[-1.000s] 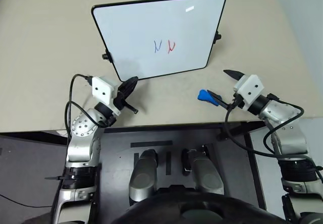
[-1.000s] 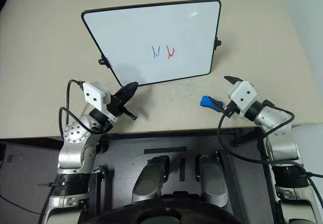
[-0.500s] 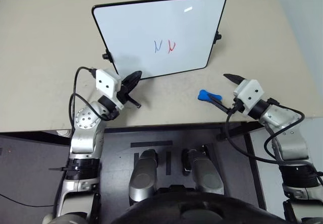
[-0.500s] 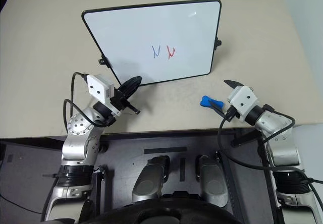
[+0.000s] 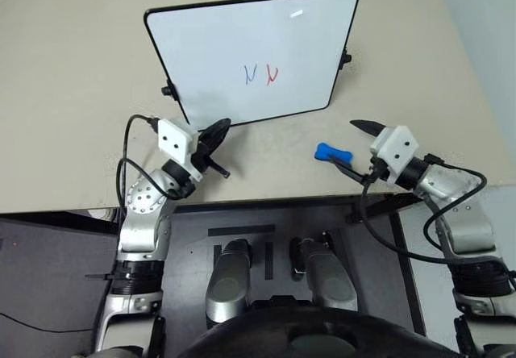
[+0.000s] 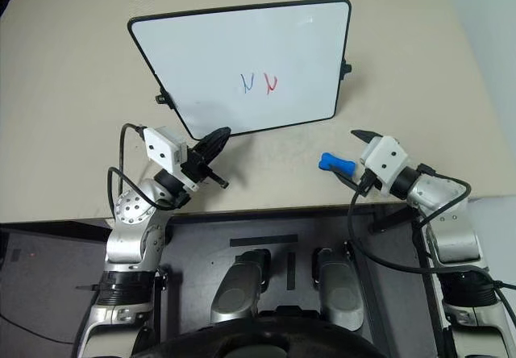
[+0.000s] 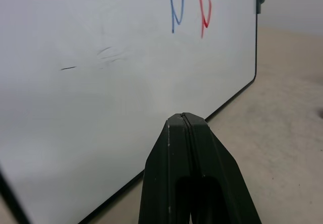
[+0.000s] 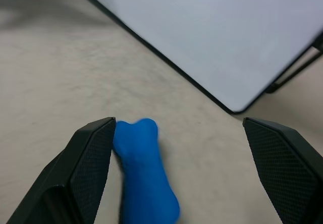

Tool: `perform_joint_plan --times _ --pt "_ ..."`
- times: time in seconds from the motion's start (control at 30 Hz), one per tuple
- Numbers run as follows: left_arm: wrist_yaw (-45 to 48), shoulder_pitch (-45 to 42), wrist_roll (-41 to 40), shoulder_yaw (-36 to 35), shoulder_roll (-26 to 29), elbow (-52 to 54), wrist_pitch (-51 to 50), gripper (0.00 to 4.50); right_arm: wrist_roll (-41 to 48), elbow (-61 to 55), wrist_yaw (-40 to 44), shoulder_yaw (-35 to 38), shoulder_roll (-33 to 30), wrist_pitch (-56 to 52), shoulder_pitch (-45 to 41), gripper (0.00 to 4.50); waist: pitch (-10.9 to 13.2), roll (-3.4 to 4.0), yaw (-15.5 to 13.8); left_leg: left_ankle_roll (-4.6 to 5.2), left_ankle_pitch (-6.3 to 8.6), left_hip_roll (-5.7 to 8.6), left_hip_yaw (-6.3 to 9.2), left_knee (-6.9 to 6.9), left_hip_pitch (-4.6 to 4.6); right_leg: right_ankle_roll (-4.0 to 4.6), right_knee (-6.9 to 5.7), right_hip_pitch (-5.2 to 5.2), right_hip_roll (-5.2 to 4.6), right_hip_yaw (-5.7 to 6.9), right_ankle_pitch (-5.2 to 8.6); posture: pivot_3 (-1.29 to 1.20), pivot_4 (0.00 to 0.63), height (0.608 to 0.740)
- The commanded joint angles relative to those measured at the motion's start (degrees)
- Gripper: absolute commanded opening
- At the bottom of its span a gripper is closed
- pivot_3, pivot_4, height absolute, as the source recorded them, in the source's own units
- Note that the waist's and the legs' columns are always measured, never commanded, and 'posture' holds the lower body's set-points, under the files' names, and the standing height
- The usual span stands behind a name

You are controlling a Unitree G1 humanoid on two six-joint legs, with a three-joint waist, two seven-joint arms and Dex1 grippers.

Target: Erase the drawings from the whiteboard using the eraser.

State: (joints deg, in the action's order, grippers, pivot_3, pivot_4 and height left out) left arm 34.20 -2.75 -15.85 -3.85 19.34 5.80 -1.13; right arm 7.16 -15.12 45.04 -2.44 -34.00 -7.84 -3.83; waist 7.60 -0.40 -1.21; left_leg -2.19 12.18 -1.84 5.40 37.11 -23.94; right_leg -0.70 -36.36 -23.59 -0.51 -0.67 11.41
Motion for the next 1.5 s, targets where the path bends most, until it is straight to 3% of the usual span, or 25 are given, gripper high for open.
perform_joint_plan --times 0.03,0.47,0.9,1.0,1.3,1.37,1.5 --pt "-0.6 0.6 -0.6 -0.7 0.3 3.4 0.3 0.0 2.3 -2.0 2.1 -0.7 -0.6 -1.2 0.6 4.26 0.0 0.0 -0.1 0.0 0.0 0.0 0.0 0.0 -0.01 0.0 0.01 0.0 0.0 0.0 0.0 0.0 0.15 0.74" --pt "0.4 1.4 -1.4 0.1 0.1 3.6 0.3 0.0 3.9 -4.0 4.8 -2.5 -2.1 -5.2 3.2 4.26 0.0 0.0 -0.2 -0.02 0.0 0.0 -0.01 0.01 0.0 0.19 0.0 0.01 0.01 -0.02 -0.11 0.0 0.15 0.74" --pt "-0.3 2.9 -1.1 0.7 -0.7 4.9 0.3 0.0 0.9 3.2 3.6 -4.1 -1.2 -2.8 -0.5 4.26 0.0 0.0 -0.1 -0.01 -0.01 0.0 0.0 0.01 0.02 0.23 -0.02 0.01 0.01 -0.02 -0.14 0.0 0.15 0.74" --pt "-0.5 3.0 -1.1 0.7 -0.7 5.1 0.3 0.0 -0.4 4.5 2.9 -4.3 -1.2 -2.0 -1.1 3.73 0.0 0.0 -0.1 -0.01 -0.01 0.0 0.0 0.01 0.02 0.25 -0.01 0.02 0.01 -0.02 -0.15 0.0 0.15 0.74" --pt "-0.4 1.9 -1.1 0.8 -0.6 4.0 0.5 0.0 -1.7 6.3 1.0 -4.2 -0.8 -1.0 -2.4 0.57 0.0 -0.01 -0.1 -0.01 -0.01 -0.01 0.0 0.01 0.2 0.27 -0.02 0.17 0.01 -0.03 -0.16 0.0 0.15 0.74" --pt "-0.4 1.6 -1.1 0.9 -0.6 3.8 0.6 0.0 -2.2 6.6 0.6 -4.3 -0.9 -0.6 -2.6 0.03 0.0 0.0 -0.1 -0.01 -0.01 -0.01 0.0 0.01 0.2 0.25 -0.02 0.18 0.01 -0.04 -0.14 0.0 0.15 0.74" --pt "-0.2 1.0 -1.0 0.9 -0.7 3.2 0.8 0.0 -2.8 6.8 0.1 -4.1 -0.8 0.4 -3.1 0.03 0.0 -0.01 -0.1 -0.02 -0.02 -0.01 0.0 0.01 0.23 0.24 -0.02 0.2 0.01 -0.04 -0.15 0.0 0.15 0.74"
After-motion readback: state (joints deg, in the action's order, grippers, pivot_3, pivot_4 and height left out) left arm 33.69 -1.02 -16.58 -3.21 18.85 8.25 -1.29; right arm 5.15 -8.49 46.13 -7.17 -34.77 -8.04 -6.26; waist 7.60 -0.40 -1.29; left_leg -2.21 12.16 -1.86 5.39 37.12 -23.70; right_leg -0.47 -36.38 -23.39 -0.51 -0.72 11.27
